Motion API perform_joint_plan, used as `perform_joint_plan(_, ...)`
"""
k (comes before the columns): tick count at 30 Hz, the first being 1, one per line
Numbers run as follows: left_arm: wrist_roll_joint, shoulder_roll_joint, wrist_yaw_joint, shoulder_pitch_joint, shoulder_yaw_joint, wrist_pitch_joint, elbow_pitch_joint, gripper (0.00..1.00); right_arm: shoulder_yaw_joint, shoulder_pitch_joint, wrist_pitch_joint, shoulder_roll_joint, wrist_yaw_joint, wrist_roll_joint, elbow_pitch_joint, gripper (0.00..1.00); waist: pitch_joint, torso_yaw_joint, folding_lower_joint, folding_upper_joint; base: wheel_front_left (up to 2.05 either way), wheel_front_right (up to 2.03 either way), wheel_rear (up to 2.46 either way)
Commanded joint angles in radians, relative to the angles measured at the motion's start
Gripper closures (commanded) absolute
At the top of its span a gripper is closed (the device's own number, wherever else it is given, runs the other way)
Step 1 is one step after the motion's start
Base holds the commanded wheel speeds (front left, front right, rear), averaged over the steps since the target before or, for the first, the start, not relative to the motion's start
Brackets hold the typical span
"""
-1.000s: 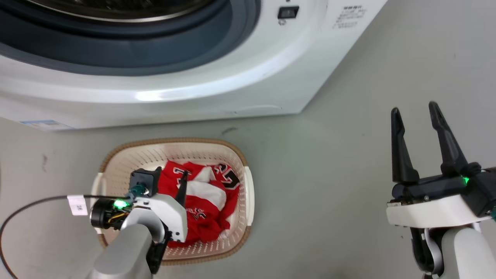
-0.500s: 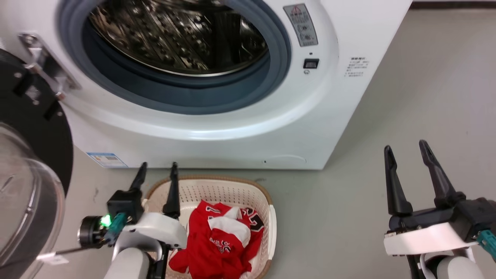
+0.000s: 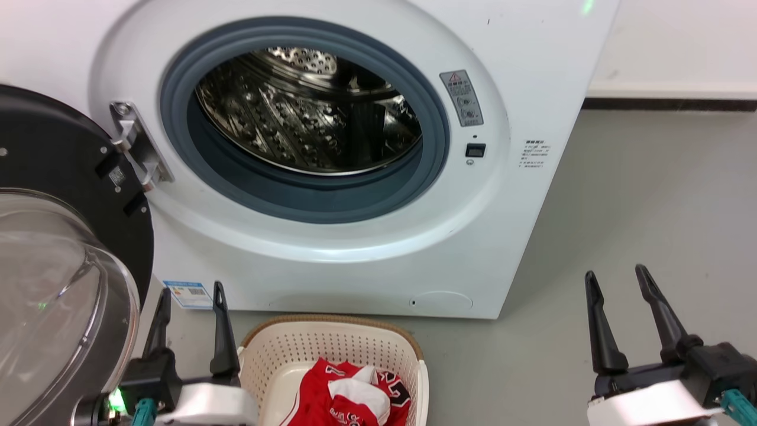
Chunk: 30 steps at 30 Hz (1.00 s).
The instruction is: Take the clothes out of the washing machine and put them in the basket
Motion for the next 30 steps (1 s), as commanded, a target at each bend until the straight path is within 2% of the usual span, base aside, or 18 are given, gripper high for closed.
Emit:
perform_joint_plan(1,0.009,-0.001,-0.002,0.02,0.003,-0.003,-0.011,0.0,-0.001,0.018,-0.002,0.0,-0.001,0.003,0.002,0.0,-0.023,0.0,0.0002,-0.0001,0.0,0.0,0.0)
perform_joint_plan(10,0.03,-0.01,-0.033,0.085,-0.001,-0.002,-0.031,0.0,-0.004,0.059,-0.002,0.0,-0.001,0.011,0.006,0.0,-0.049,-0.01,0.0002,-0.0001,0.0,0.0,0.0)
perform_joint_plan(28,0.044,-0.013,-0.037,0.094,0.004,-0.003,-0.011,0.0,-0.002,0.068,-0.002,0.0,-0.001,0.009,0.011,0.0,-0.053,-0.031,0.0002,-0.0001,0.0,0.0,0.0)
perform_joint_plan(29,0.044,-0.013,-0.035,0.093,0.003,-0.003,-0.012,1.0,-0.003,0.069,-0.002,0.0,-0.001,0.009,0.011,1.0,-0.053,-0.031,0.0002,-0.0001,0.0,0.0,0.0)
perform_joint_plan(30,0.04,-0.011,-0.036,0.087,0.002,0.0,-0.005,1.0,0.0,0.058,0.0,0.0,0.0,0.01,0.015,1.0,-0.053,-0.031,0.0002,-0.0001,0.0,0.0,0.0)
